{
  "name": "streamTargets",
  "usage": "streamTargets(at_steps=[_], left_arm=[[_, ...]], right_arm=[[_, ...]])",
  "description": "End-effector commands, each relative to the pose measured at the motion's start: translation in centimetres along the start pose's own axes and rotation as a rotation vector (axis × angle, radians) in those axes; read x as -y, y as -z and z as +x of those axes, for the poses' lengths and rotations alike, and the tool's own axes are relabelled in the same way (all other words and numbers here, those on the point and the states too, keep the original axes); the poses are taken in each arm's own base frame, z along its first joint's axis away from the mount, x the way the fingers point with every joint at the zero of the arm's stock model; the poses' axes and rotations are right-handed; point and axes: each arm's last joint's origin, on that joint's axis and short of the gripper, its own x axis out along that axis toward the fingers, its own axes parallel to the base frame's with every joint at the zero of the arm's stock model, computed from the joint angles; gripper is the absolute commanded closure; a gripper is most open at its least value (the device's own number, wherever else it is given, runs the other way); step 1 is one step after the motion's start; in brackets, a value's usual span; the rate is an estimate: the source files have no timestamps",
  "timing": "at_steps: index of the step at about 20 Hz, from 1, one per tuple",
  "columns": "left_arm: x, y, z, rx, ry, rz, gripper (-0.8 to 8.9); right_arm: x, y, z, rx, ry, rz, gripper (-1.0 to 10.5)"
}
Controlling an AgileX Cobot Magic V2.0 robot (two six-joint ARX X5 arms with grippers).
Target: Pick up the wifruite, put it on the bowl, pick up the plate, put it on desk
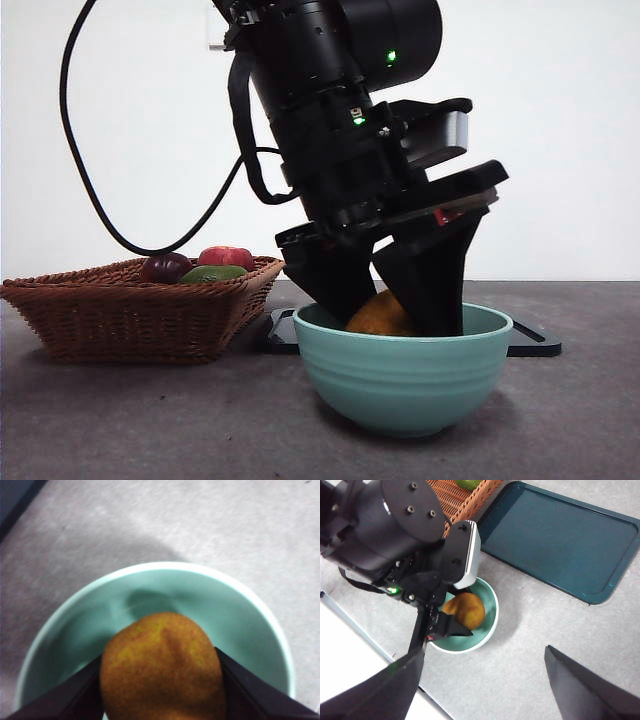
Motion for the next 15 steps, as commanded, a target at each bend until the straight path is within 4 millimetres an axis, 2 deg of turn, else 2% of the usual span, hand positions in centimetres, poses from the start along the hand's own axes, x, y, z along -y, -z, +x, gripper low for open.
streamTargets(at_steps=[1,10,13,15], left_arm=[[0.4,-0.4,0.4,-0.001,0.005,0.020,4.82],[0.5,-0.5,0.0,0.014,0.006,0.018,4.63],[0.4,-0.9,-2.2,0.077,0.001,0.017,4.63],[0.2,-1.1,-4.7,0.145,-0.009,0.004,4.63]], right_arm=[[-0.2,-0.4,-0.2,0.018,0.000,-0.016,5.6],[-0.2,-0.4,-0.2,0.018,0.000,-0.015,5.6],[-0.2,-0.4,-0.2,0.018,0.000,-0.016,5.6],[-0.2,-0.4,-0.2,0.018,0.000,-0.016,5.6]])
